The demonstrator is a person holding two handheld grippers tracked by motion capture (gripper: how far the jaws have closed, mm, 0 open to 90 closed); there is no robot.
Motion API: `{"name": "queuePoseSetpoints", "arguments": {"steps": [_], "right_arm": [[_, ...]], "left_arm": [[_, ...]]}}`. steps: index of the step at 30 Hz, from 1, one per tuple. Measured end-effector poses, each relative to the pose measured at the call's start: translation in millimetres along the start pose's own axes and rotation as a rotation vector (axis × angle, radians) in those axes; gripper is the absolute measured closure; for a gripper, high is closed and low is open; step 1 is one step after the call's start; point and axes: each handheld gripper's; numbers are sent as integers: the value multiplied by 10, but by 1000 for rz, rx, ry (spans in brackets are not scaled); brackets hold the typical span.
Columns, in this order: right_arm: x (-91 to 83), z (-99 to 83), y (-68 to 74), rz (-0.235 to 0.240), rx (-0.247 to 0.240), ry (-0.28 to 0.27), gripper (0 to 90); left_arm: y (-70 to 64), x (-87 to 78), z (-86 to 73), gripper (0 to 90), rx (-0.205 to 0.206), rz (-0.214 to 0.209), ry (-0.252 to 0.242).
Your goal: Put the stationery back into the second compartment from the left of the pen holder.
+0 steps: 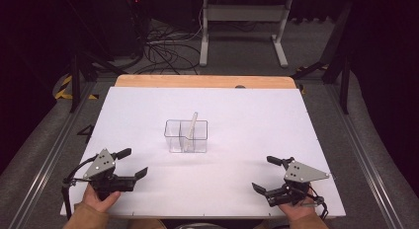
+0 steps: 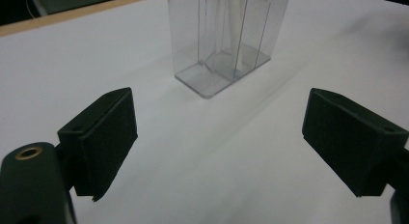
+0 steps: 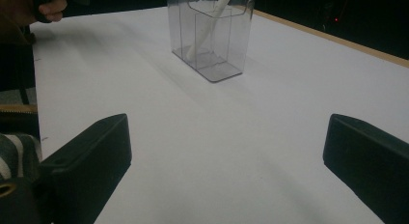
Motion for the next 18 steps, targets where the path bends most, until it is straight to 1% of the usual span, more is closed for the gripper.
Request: {"name": "queuePoseSetpoints", "arguments": {"steps": [2,4,5,7,10,11,14,16,17,18], "right_arm": [[1,-2,-2,1,0,1,36],[-1,-4,-2,2,0,2,36],[-1,-5,-2,3,0,3,36],[-1,-8,-1,6,2,5,36],[-1,-13,-2,9,3,5,36],[-1,-16,-5,10,3,6,37],[4,-30,-18,14,10,8,36],[7,-35,-22,14,11,12,36],[8,-36,-24,14,11,13,36],[9,-38,-25,16,13,11,36]], "left_arm": [[-12,5,-67,129,-13,-6,5],[-27,-10,-99,130,-3,2,8],[-36,-19,-119,130,-9,4,0],[-50,-26,-167,132,-6,17,3],[-50,-10,-213,132,7,25,30],[-37,0,-215,133,1,19,29],[3,35,-189,135,-14,19,27],[29,44,-165,137,-43,18,9],[34,36,-161,138,-50,15,-2],[34,25,-161,139,-46,18,-8]]}}
Point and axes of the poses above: each handheld gripper's, and its own axes: x roughly forward along the jaws, z roughly out of its top, y roughly to its left, and after that the axes turned 8 degrees about -x, right-handed
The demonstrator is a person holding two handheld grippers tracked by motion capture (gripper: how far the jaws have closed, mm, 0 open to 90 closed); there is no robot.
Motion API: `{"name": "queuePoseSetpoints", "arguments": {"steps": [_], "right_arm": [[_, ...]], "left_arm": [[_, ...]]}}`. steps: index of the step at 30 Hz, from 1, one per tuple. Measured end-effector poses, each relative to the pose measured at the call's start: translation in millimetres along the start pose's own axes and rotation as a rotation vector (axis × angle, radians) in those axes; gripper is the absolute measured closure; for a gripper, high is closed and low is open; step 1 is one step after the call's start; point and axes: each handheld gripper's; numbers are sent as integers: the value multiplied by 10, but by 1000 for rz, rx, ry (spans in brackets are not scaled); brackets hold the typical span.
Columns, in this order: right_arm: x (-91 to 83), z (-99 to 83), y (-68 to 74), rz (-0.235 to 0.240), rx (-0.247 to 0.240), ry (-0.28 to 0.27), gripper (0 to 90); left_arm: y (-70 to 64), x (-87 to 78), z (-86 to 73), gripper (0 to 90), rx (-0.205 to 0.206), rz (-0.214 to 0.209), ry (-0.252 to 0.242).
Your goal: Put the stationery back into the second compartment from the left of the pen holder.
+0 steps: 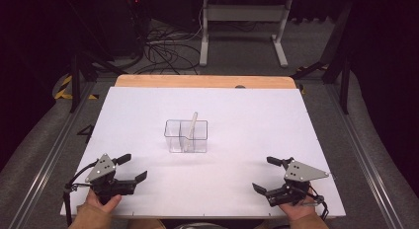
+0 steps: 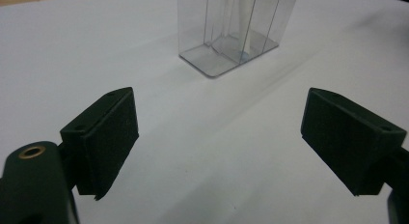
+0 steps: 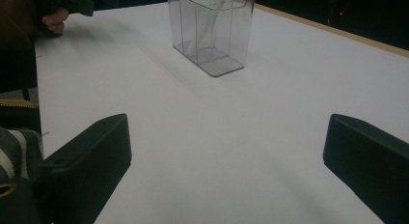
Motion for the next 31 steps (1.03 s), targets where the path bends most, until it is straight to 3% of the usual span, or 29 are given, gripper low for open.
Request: {"name": "queuePoseSetpoints", "arguments": {"steps": [7,20,31], "right_arm": [[8,1,2,1,2,3,36],[4,-1,1,2,3,1,36],[5,-4,-3,2,7,1,36]], "left_arm": [[-37,-38,11,140,25,12,-20],[-44,-54,17,138,30,16,-31],[-29,-65,22,122,-12,3,-33]]}}
Point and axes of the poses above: each handheld gripper's, and its own axes: x roughly forward along the jaws, z roughly out of its top, y roughly to its left, and after that the axes turned 8 degrees about -x, right-handed
